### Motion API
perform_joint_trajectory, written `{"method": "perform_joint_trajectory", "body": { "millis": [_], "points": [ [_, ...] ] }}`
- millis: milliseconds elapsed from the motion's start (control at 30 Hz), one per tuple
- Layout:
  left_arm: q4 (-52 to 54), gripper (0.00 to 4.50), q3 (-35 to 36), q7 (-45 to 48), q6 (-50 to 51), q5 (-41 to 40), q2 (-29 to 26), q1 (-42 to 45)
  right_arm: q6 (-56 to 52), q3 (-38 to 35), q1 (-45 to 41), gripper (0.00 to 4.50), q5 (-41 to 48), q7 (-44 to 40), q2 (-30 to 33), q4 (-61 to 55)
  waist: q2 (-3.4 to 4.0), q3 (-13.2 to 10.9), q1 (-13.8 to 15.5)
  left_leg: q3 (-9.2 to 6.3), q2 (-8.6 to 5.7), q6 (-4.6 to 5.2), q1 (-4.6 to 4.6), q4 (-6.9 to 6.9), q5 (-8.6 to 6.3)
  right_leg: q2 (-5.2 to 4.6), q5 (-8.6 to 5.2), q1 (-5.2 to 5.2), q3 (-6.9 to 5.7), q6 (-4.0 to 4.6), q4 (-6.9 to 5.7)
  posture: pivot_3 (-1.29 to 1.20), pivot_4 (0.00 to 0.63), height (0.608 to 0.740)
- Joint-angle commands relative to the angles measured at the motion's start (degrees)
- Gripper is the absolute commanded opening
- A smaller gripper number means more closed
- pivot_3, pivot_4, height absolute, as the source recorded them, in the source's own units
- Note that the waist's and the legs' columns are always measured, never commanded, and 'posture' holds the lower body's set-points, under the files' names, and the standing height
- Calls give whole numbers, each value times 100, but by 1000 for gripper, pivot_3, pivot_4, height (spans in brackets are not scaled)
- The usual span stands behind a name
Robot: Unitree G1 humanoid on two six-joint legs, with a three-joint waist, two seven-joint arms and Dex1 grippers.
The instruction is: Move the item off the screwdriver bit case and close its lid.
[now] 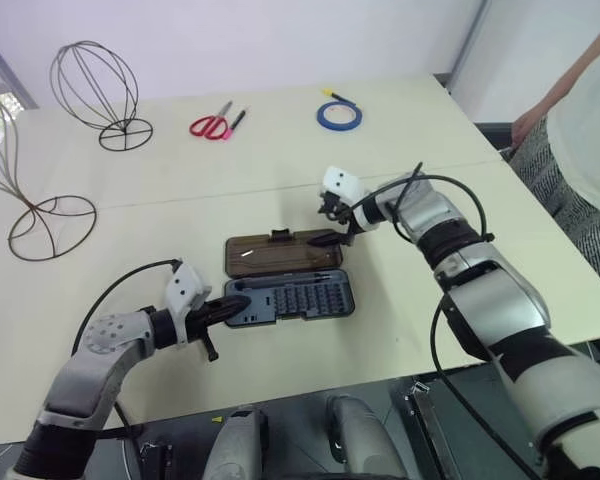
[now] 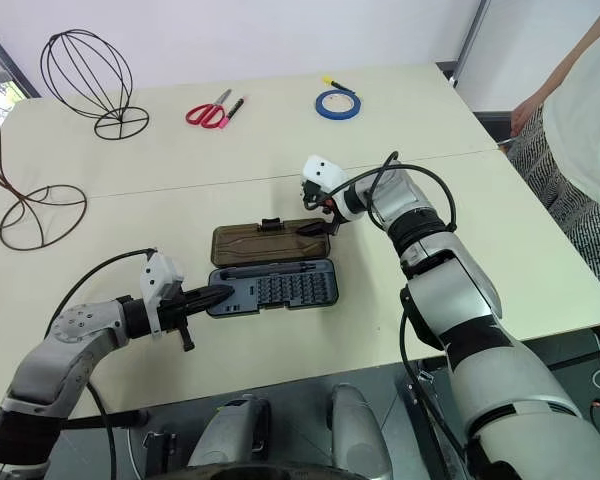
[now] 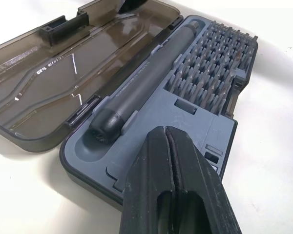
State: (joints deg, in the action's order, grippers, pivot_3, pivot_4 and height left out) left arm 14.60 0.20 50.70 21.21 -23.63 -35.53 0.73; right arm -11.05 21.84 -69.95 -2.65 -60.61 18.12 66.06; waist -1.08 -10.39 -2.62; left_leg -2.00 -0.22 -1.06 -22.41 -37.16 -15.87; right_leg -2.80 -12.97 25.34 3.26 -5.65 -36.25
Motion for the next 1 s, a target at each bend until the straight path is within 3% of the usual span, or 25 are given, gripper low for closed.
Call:
{"method": "perform_joint_trajectory", "body": {
  "millis": [33, 167, 267, 500, 800, 1000],
  "points": [
    [-46, 18, -22, 6, -145, 85, 26, -31, 154, -257, -229, 4500, -104, 92, -73, 200, 0, 0, -4, 0, 0, -1, 0, 0, 0, 0, 0, 0, 0, 0, 0, 0, 150, 740],
    [-52, 18, -42, 17, -211, 136, 43, -44, 143, -430, -242, 4500, -152, 87, -132, 341, 1, 0, -6, 0, 0, -1, 1, 1, 1, 1, 0, 0, 0, 1, -1, 0, 150, 740],
    [-53, 0, -52, 22, -236, 146, 38, -50, 163, -509, -241, 3641, -240, 96, -171, 400, 1, 0, -5, 0, 0, -1, 1, 1, 1, 1, 1, 0, 0, 1, -1, 0, 150, 740],
    [41, 0, -53, -38, -212, 155, 59, -41, 181, -579, -182, 113, -444, 32, -227, 428, -2, 4, -27, 1, 0, -2, 5, 0, 1, 2, 1, -2, 0, 1, -4, 0, 150, 740],
    [68, 0, -38, -88, -160, 160, 62, 45, 259, -625, -139, 51, -623, -74, -266, 353, 3, 1, -138, -5, 4, -3, 28, 1, 2, 13, 6, -21, -2, 10, -13, 0, 150, 740],
    [91, 0, 26, -99, -2, 75, 43, 238, 1347, -392, 84, 51, -983, 140, -131, -126, 3, 1, -136, -5, 3, -4, 27, 1, 2, 11, 6, -21, -2, 9, -13, 0, 150, 740]
  ]
}}
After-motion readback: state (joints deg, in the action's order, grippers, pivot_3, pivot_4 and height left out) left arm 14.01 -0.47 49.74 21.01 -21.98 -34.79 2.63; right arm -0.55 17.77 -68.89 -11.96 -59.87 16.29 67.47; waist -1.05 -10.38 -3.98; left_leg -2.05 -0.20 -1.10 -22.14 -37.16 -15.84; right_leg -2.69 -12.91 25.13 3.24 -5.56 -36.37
